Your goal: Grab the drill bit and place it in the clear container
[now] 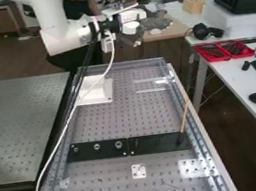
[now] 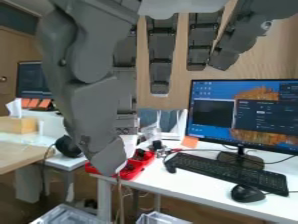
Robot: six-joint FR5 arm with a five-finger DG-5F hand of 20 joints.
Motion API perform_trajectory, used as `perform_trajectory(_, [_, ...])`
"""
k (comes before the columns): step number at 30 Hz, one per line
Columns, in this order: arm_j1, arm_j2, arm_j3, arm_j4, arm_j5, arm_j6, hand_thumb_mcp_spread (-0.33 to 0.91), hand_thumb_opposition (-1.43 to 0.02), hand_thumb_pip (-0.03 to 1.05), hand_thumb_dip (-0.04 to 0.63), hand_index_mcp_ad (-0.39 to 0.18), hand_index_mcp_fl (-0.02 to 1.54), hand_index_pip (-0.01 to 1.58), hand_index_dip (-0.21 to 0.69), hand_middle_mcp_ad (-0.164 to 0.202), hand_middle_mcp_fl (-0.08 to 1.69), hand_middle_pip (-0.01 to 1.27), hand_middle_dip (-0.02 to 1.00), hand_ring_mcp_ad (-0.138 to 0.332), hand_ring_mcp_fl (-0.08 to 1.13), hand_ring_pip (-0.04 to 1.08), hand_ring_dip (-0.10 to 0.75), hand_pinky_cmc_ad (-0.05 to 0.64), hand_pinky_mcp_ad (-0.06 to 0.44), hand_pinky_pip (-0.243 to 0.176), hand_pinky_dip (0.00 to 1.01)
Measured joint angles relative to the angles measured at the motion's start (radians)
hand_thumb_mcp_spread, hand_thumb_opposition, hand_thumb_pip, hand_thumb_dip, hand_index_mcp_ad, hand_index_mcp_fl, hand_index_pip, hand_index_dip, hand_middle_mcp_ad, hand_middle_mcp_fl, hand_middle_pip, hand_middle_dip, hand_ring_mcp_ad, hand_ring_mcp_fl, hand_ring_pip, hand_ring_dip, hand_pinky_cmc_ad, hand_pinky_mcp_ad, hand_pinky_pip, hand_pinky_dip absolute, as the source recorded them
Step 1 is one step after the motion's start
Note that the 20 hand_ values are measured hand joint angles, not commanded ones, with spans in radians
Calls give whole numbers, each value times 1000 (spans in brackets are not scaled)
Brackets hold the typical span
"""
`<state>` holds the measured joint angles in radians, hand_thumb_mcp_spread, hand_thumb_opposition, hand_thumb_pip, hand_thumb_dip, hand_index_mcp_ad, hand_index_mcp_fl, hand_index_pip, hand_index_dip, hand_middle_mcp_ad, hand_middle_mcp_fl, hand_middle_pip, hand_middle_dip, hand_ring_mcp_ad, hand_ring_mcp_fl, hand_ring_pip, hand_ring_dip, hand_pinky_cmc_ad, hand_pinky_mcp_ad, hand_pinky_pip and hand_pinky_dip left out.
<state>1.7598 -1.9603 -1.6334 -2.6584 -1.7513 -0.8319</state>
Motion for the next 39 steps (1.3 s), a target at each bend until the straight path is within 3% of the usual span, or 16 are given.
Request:
perform_trajectory(10, [7, -74, 33, -7, 37, 1, 628, -984, 456, 236, -122, 899, 1018, 145, 68, 379, 115, 213, 176, 129, 103, 49, 344, 154, -28, 192])
perform_trajectory(22, [-12, -150, 50, 3, 68, 78, 628, -984, 456, 236, -122, 899, 1021, 143, 72, 379, 115, 213, 176, 133, 101, 59, 344, 154, -28, 192])
perform_trajectory(35, [-14, -168, 46, 25, 80, 119, 628, -984, 456, 236, -122, 899, 1018, 143, 75, 379, 119, 215, 180, 141, 101, 61, 344, 154, -28, 192])
perform_trajectory(39, [-18, -171, 57, -12, 81, 115, 583, -972, 466, 239, -126, 852, 1023, 157, 75, 358, 119, 216, 176, 138, 101, 61, 344, 154, -28, 192])
